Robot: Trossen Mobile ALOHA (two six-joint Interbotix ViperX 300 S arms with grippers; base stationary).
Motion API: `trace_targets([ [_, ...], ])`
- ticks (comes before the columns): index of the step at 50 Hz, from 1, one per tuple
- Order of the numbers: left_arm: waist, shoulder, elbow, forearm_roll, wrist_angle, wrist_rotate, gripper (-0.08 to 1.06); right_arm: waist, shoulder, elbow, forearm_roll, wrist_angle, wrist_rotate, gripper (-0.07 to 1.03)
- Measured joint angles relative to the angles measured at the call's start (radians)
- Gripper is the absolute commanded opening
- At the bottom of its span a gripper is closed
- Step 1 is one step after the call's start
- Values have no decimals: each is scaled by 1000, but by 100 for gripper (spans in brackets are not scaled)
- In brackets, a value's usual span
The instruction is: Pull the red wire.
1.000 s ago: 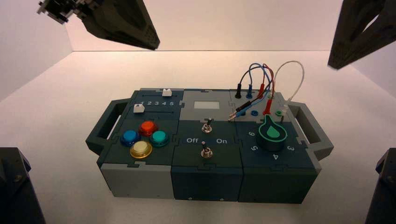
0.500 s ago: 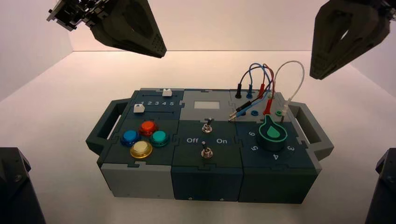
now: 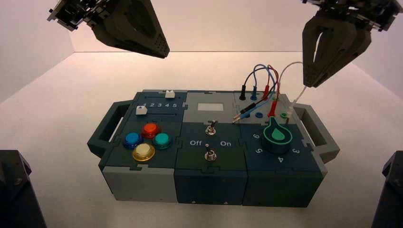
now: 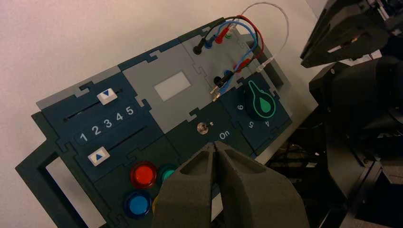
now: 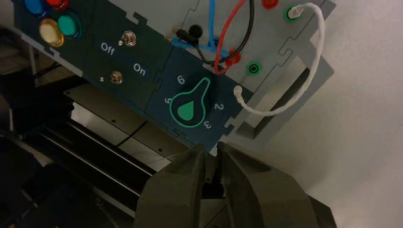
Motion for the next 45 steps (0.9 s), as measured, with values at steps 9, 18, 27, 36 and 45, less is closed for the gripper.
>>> trace_targets([
  [9,0,0,-2,2,0,0,-3,2,64,-32,-11,-3,-15,29],
  [18,0,-2,0,0,-2,0,-3,11,118,-55,-11,-11,-20,29],
  [27,0,-2,0,2,-3,0,-3,35,150,-74,-11,-11,-20,29],
  [36,0,0,0,0,-5,0,-3,52,184,-81,-12,-11,-29,29],
  [45,0,0,0,2,-6,0,-3,60,229,-84,-48,-11,-35,29],
])
